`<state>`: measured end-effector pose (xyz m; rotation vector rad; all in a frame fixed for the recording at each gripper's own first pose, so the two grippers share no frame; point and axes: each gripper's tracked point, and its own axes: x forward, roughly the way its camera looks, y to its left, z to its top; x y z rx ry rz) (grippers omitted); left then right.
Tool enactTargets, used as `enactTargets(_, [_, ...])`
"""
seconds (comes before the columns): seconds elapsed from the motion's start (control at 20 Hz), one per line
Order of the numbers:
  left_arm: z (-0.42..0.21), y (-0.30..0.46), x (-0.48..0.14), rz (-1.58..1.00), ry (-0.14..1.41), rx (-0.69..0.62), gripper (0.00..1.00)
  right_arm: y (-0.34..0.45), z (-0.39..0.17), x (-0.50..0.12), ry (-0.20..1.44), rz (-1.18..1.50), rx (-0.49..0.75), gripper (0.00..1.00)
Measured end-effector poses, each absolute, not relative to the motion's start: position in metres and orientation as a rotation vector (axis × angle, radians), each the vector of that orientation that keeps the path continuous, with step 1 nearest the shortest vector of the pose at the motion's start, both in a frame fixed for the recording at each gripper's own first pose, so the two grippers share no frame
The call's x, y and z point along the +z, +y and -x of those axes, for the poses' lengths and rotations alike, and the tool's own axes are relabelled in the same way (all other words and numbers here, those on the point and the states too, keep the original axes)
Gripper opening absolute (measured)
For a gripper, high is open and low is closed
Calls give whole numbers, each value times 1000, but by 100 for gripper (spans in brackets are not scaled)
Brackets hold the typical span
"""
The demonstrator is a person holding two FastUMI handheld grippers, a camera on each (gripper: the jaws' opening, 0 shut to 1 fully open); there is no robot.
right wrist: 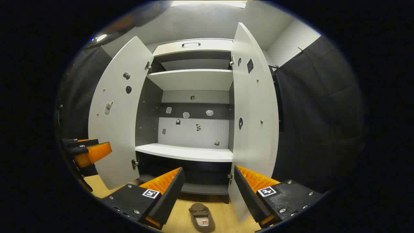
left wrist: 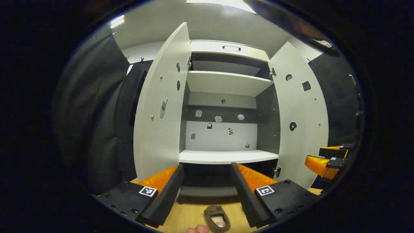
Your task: Grab one shoe with the right hand and put it into the shoe cabinet, grab the other shoe with the left hand and put it into the shoe cabinet; then close the right door with the right hand and the left door with the left hand.
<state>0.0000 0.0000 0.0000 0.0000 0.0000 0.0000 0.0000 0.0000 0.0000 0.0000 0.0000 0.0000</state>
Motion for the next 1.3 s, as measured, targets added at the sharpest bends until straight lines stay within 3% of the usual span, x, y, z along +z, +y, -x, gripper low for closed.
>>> enactTargets(0.05, [0, 1, -1, -11, 4, 3, 94, -1, -1, -2, 3, 0, -4, 90])
enactTargets(0.1, [0, 2, -2, -16, 8, 8, 94, -1, -2, -5, 10, 1, -6, 94])
enactTargets(0.85, [4, 6, 1, -24, 6, 35, 94, 9, 5, 3, -14, 29, 15, 94])
enactTargets(0.9, [5, 7, 3, -25, 2, 35, 95, 9, 5, 4, -17, 29, 13, 90])
enactTargets(1.05, [5, 5, 3, -29, -1, 32, 95, 9, 3, 10, -34, 44, 15, 94])
enactTargets(1.3, [6, 7, 5, -30, -2, 35, 95, 28, -15, -26, 35, 57, 95, 94])
